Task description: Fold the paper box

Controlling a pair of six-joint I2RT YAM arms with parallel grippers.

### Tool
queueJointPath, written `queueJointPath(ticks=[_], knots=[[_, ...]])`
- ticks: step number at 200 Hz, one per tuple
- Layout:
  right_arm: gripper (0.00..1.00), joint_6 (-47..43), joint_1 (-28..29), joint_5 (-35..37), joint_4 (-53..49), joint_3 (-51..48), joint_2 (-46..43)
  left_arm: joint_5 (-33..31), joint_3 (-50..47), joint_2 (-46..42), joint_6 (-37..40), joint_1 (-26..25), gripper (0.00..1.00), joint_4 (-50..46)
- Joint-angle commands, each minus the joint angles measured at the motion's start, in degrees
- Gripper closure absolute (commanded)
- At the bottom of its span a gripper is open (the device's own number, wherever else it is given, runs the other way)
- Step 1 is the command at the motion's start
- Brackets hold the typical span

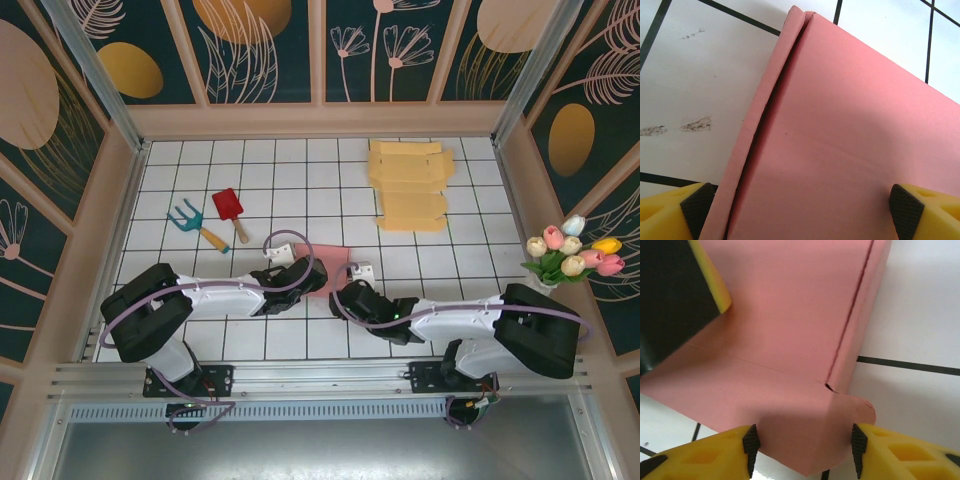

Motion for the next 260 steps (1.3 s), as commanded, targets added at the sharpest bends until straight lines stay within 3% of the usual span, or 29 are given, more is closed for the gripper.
queueJointPath(ticks=[1, 30, 136, 260], knots=[[0.49, -0.82, 0.19, -1.96, 3.35, 1.05, 0.04, 1.51, -0.49, 0.47, 1.3, -0.29, 0.09, -2.17], [0.57, -1.31, 0.15, -3.38, 5.09, 0.35, -0.68, 1.65, -0.35, 0.73, 1.51, -0.24, 0.09, -2.09], [0.65, -3.34, 0.1, -4.07, 8.62, -1.79, -2.72, 1.54, -0.3, 0.74, 1.57, -0.27, 0.09, -2.22], [0.66, -8.64, -0.17, -1.0, 13.72, -5.04, 0.58, 1.39, -0.38, 0.83, 1.84, -0.27, 0.09, -2.39]])
